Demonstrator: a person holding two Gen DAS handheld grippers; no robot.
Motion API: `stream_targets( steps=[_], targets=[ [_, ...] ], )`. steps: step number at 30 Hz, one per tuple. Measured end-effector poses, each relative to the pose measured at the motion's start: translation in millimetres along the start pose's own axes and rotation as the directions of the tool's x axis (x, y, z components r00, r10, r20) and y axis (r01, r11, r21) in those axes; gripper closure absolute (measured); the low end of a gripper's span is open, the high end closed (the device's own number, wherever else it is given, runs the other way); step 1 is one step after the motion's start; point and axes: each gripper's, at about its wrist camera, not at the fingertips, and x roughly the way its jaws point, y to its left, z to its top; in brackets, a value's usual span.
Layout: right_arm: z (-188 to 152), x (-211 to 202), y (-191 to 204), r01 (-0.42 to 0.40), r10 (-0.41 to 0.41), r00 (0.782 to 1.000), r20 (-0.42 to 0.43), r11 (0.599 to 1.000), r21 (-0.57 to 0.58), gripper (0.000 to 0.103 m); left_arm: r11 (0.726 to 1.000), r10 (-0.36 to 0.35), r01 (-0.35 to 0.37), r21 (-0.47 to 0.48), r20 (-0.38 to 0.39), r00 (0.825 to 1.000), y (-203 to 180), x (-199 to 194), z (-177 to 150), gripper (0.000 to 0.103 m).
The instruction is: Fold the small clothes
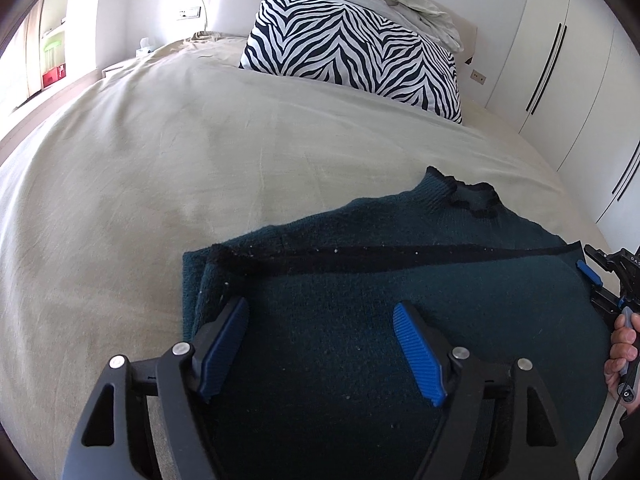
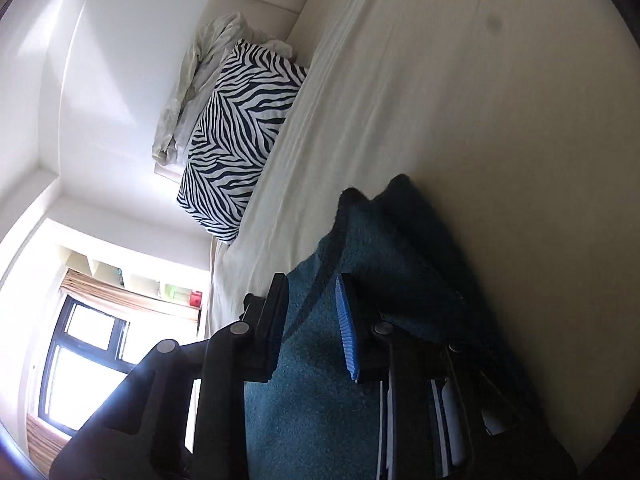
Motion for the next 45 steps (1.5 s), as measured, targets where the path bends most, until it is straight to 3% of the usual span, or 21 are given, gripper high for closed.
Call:
stream_targets(
  steps=[2, 5, 8, 11, 15, 18, 20, 21, 24, 28, 31, 34, 36, 39, 42, 45],
  targets=[
    [1, -24, -11, 0.081, -0.081, 0.996, 0.039, 0.997, 0.004, 0.081, 1.0, -0.011, 0.011, -0.008, 0.006, 1.0, 2, -1, 0, 0.026],
    [-1, -52, -21, 0.116, -0.115, 0.991, 0.067, 0.993, -0.005, 0.081, 0.999, -0.035, 0.036, -0.026, 0.014, 0.999, 7, -2, -1, 0.026],
    [-5, -85, -22, 0.259, -0.252, 0.962, 0.105, 0.964, -0.057, 0.078, 0.999, -0.03, 0.03, -0.022, 0.016, 0.999, 5, -3, -2, 0.025],
    [-11, -106, -15, 0.277, -0.265, 0.958, 0.106, 0.954, -0.115, 0.077, 1.0, -0.022, 0.022, -0.018, 0.018, 1.0, 3, -3, -3, 0.025],
    [-27, -113, 7, 0.359, -0.346, 0.933, 0.096, 0.892, -0.274, 0.075, 0.999, -0.022, 0.022, -0.023, 0.023, 0.999, 4, -3, -3, 0.025],
    [-44, -107, 13, 0.416, -0.427, 0.902, 0.059, 0.826, -0.38, 0.075, 1.0, -0.019, 0.019, -0.024, 0.024, 1.0, 3, -4, -4, 0.025],
    [-60, -109, 16, 0.461, -0.472, 0.877, 0.091, 0.771, -0.439, 0.075, 1.0, -0.015, 0.015, -0.024, 0.021, 1.0, 2, -5, -3, 0.025],
    [-65, -113, 17, 0.471, -0.479, 0.871, 0.106, 0.757, -0.453, 0.076, 1.0, -0.011, 0.012, -0.025, 0.017, 1.0, 2, -7, -2, 0.025],
    [-72, -128, 19, 0.473, -0.478, 0.871, 0.114, 0.753, -0.457, 0.097, 0.998, -0.011, 0.011, -0.061, 0.0, 1.0, 0, -18, -2, 0.024],
    [-78, -136, 23, 0.485, -0.492, 0.861, 0.126, 0.722, -0.493, 0.099, 0.994, -0.04, 0.038, -0.103, -0.022, 0.999, -8, -33, -8, 0.024],
    [-78, -143, 20, 0.478, -0.484, 0.867, 0.12, 0.737, -0.477, 0.099, 0.995, -0.064, 0.061, -0.08, -0.042, 0.997, -22, -40, -13, 0.024],
    [-74, -144, 3, 0.446, -0.462, 0.883, 0.078, 0.778, -0.442, 0.098, 0.999, -0.043, 0.04, -0.032, -0.08, 0.996, -28, -28, -21, 0.024],
    [-68, -139, -13, 0.423, -0.442, 0.896, 0.053, 0.809, -0.408, 0.098, 0.999, -0.041, 0.04, -0.008, -0.065, 0.997, -28, -24, -27, 0.024],
    [-62, -139, -18, 0.393, -0.408, 0.912, 0.036, 0.848, -0.355, 0.091, 1.0, -0.025, 0.026, 0.009, -0.069, 0.997, -31, -28, -30, 0.024],
    [-61, -153, -5, 0.46, -0.454, 0.885, 0.1, 0.825, -0.327, 0.081, 1.0, -0.031, 0.031, -0.001, -0.07, 0.997, -30, -32, -34, 0.024],
    [-64, -169, 24, 0.434, -0.4, 0.901, 0.17, 0.838, -0.332, 0.078, 1.0, -0.03, 0.03, 0.006, -0.05, 0.998, -30, -33, -41, 0.024]
  ],
)
